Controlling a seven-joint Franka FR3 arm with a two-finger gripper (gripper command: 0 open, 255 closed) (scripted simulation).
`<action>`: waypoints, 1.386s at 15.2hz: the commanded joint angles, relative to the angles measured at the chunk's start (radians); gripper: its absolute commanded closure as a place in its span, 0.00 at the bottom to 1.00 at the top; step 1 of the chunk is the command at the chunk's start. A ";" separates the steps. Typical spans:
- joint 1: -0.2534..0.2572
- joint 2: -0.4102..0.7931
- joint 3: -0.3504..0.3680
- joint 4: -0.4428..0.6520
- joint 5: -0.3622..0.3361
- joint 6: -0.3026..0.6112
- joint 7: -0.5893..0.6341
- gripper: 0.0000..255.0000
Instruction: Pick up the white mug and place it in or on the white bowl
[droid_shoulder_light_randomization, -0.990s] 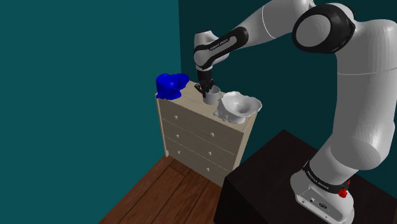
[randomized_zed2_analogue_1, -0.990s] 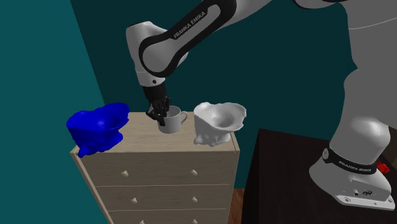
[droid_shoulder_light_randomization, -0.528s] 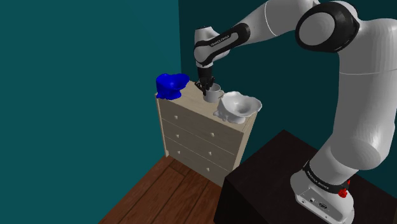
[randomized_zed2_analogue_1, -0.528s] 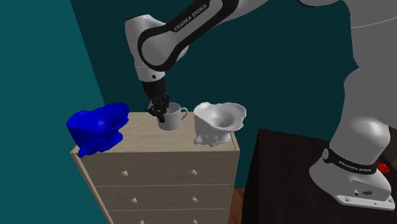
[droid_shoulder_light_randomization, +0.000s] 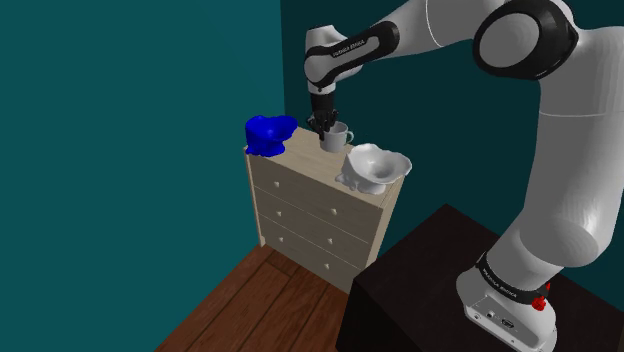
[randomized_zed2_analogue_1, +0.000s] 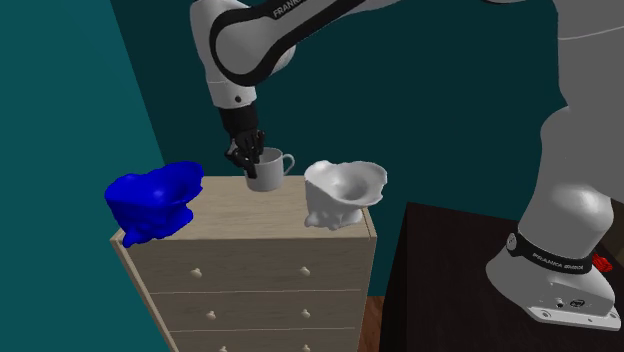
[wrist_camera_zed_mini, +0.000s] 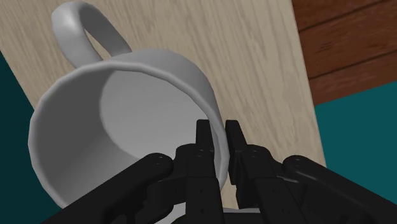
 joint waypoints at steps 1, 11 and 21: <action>-0.001 -0.011 0.000 0.011 0.001 -0.023 -0.002 1.00; 0.000 -0.047 0.002 0.094 0.006 -0.142 -0.009 1.00; 0.001 -0.063 0.003 0.206 0.008 -0.269 -0.015 1.00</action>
